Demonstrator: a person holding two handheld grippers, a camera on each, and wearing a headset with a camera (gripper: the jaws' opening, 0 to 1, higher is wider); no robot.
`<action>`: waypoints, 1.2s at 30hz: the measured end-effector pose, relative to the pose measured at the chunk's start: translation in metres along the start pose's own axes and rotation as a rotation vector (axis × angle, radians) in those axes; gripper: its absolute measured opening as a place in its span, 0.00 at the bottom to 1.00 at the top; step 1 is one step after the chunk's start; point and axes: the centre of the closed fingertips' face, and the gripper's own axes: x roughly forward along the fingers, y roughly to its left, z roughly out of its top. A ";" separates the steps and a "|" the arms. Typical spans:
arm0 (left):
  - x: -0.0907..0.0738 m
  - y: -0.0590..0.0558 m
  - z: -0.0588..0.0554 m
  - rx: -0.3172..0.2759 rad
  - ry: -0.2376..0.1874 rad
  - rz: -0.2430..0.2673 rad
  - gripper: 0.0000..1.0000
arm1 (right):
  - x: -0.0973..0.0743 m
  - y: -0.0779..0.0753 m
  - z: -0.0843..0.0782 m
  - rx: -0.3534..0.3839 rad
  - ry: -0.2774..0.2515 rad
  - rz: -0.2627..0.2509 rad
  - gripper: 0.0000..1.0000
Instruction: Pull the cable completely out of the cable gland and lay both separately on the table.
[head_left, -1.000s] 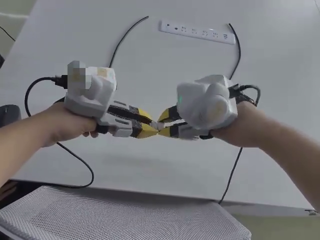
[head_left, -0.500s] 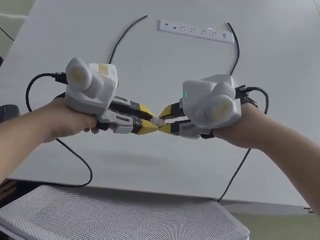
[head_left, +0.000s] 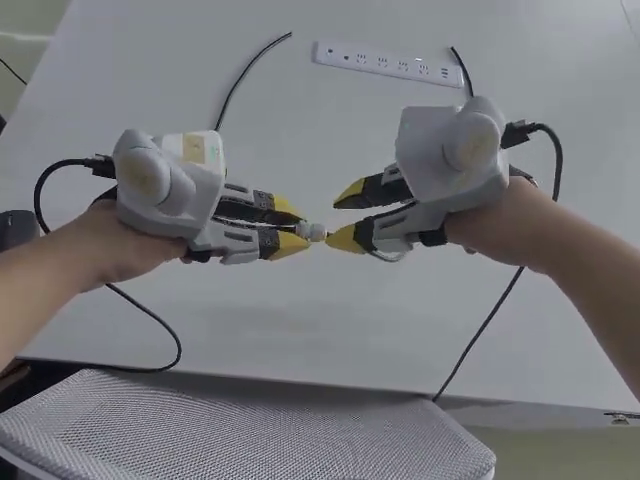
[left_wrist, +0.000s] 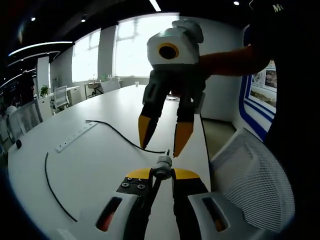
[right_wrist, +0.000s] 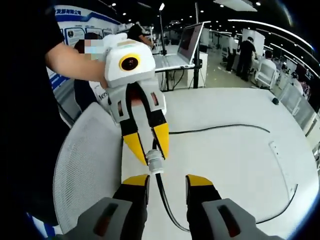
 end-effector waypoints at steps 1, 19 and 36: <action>0.000 0.001 -0.002 0.015 0.015 0.010 0.15 | 0.000 0.000 -0.002 -0.005 0.009 -0.004 0.26; 0.002 0.007 0.003 -0.009 0.015 0.013 0.15 | 0.011 0.003 -0.004 -0.090 0.018 -0.106 0.02; 0.007 0.007 0.003 -0.013 0.015 -0.001 0.15 | 0.009 0.000 -0.009 -0.054 -0.007 -0.143 0.00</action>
